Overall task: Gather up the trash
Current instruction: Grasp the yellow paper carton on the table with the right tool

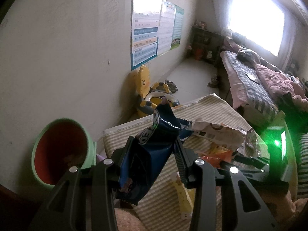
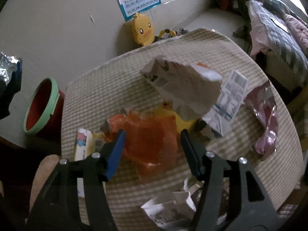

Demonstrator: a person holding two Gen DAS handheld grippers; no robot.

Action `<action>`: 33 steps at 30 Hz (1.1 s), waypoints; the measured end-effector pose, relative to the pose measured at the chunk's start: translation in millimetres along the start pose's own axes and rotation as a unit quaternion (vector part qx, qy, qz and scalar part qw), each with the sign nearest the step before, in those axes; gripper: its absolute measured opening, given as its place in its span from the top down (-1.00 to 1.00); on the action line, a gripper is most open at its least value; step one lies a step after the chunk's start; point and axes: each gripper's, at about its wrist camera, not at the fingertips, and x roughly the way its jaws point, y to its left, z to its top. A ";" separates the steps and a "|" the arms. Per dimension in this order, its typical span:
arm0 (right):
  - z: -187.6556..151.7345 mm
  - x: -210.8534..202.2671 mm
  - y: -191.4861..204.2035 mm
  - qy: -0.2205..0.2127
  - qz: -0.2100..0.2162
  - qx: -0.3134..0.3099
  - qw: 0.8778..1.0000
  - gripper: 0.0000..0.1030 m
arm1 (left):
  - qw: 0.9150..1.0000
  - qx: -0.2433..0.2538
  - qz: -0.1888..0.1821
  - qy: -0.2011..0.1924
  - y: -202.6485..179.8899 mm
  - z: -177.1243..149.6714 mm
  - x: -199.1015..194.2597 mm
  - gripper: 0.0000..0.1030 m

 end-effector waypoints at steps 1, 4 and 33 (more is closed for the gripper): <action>-1.1 1.8 -1.6 0.003 -0.001 0.002 1.000 -0.13 | 1.000 -0.001 0.001 0.001 1.0 -0.3 1.5 0.25; -3.1 10.4 -11.1 0.017 0.005 0.021 1.000 -0.13 | 1.000 -0.005 -0.003 0.009 0.9 -2.8 6.5 0.25; 16.4 -70.2 17.0 -0.092 0.048 -0.010 0.995 0.97 | 1.000 -0.005 0.004 -0.009 -3.7 4.5 -7.6 0.23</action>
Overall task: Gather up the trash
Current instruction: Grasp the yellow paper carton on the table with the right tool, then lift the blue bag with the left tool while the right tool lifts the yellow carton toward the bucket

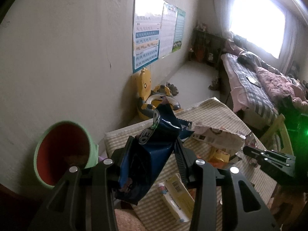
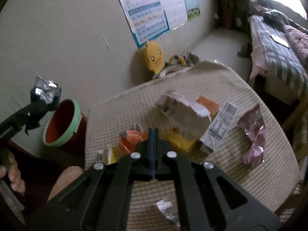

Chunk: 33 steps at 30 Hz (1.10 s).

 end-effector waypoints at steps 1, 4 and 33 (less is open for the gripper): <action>-0.2 6.7 0.3 0.016 0.002 -0.002 1.000 0.96 | 1.000 -0.001 0.000 0.001 0.7 -0.3 -0.3 0.23; -11.9 25.7 -6.9 0.053 -0.004 0.011 0.999 0.63 | 1.000 -0.005 -0.001 0.005 3.2 -2.7 0.2 0.22; -54.0 77.9 91.2 0.135 0.067 -0.065 0.986 0.50 | 0.999 -0.035 0.037 -0.002 39.2 -8.0 -6.5 0.22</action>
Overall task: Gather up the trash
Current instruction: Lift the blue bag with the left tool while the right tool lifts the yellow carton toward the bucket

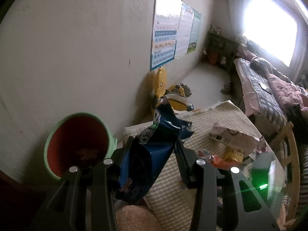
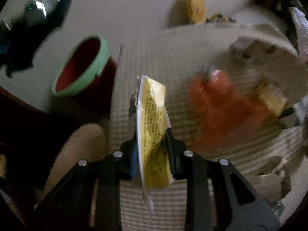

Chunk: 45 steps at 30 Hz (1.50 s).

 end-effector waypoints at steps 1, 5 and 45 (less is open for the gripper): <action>4.9 -15.5 -2.0 -0.022 -0.004 0.002 1.000 0.49 | 1.000 0.001 0.002 -0.003 -0.4 1.2 -2.8 0.22; 22.8 -72.8 -7.9 -0.106 -0.029 0.006 0.994 0.50 | 0.999 0.013 0.017 -0.025 -9.4 11.8 -15.0 0.22; 86.3 -134.3 43.3 -0.209 -0.014 -0.042 0.977 0.49 | 0.995 -0.022 0.053 -0.087 50.1 45.9 -52.2 0.21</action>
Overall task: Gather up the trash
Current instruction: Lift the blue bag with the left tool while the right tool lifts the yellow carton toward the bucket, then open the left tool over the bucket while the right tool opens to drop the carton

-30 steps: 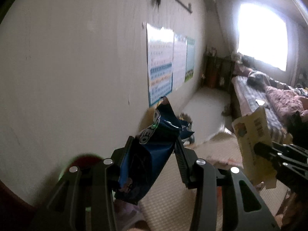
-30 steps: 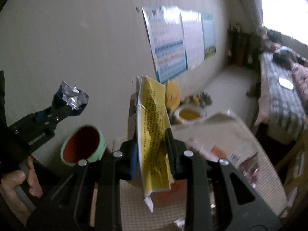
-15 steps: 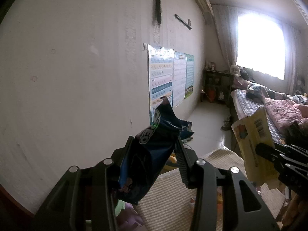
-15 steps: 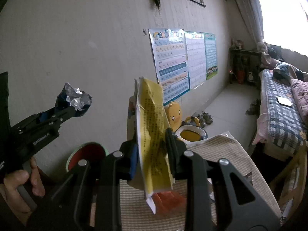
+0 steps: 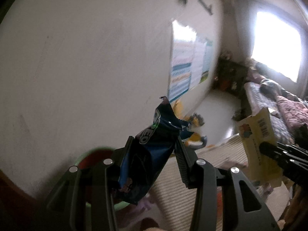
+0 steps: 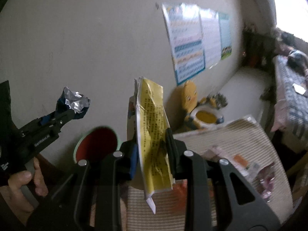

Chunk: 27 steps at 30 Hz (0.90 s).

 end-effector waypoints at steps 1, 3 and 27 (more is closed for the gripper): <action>-2.1 12.0 4.9 0.013 0.005 0.000 1.000 0.49 | 1.000 -0.005 0.006 0.009 9.1 -5.8 6.1 0.21; -4.4 32.4 15.5 0.033 0.014 -0.003 0.999 0.49 | 0.999 -0.017 0.019 0.030 30.6 -18.1 20.0 0.21; -22.5 237.1 147.4 0.198 0.082 -0.047 0.976 0.49 | 0.978 -0.110 0.068 0.164 181.5 -85.1 163.5 0.21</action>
